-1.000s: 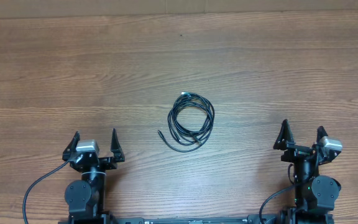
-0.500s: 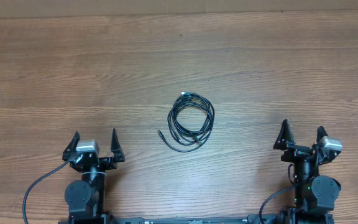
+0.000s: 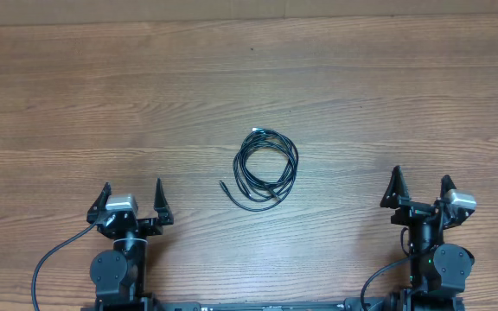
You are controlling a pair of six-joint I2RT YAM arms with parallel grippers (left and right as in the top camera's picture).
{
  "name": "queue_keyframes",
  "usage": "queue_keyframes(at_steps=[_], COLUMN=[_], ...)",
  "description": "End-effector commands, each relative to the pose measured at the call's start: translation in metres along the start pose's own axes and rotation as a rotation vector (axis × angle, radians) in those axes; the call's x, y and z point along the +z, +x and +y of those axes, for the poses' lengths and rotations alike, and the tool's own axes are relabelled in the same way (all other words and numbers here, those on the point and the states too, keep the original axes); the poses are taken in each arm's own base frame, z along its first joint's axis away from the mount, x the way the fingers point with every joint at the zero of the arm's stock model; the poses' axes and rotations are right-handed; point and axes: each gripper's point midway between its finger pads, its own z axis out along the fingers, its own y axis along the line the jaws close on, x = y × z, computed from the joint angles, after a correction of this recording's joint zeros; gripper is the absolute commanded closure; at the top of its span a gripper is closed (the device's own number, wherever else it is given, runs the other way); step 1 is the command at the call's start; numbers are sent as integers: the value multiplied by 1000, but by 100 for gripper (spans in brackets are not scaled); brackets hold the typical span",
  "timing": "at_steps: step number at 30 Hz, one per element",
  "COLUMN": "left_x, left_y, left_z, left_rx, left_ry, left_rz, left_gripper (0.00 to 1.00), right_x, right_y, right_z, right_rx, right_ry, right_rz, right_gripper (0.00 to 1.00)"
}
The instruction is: Untangle cables
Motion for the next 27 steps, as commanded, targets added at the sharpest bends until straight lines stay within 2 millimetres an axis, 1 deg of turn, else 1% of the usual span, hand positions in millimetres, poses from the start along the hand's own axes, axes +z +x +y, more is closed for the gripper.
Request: queue_keyframes(at_steps=[1,13,15,17,20,21,23,25,26,27], left_x=[0,0,0,0,0,0,0,0,0,0], left_y=[0,0,0,0,0,0,0,0,0,0], left_z=[3,3,3,3,3,3,3,3,3,3], left_rx=[-21,-21,-21,-21,-21,-21,-21,-21,-21,-21], left_ry=[-14,-14,-14,-14,-14,-14,-14,-14,-14,-14], left_rz=[-4,-4,-4,-4,-4,-4,-4,-4,-4,-4], left_gripper=[0,0,0,1,1,1,0,0,1,0], right_x=[0,0,0,-2,-10,-14,-20,-30,-40,-47], right_y=[1,1,-1,-8,-28,-39,-55,-79,-101,-116], right_z=[-3,-1,8,23,46,53,61,69,74,77], right_rx=[-7,0,0,-4,-14,-19,-26,-36,-42,-45], right_ry=[13,3,-49,-133,-253,-282,-315,-342,-351,-354], right_rz=[-6,-6,-10,-25,-62,-80,-109,-150,-182,-202], right_gripper=[0,0,0,0,0,0,0,0,0,0])
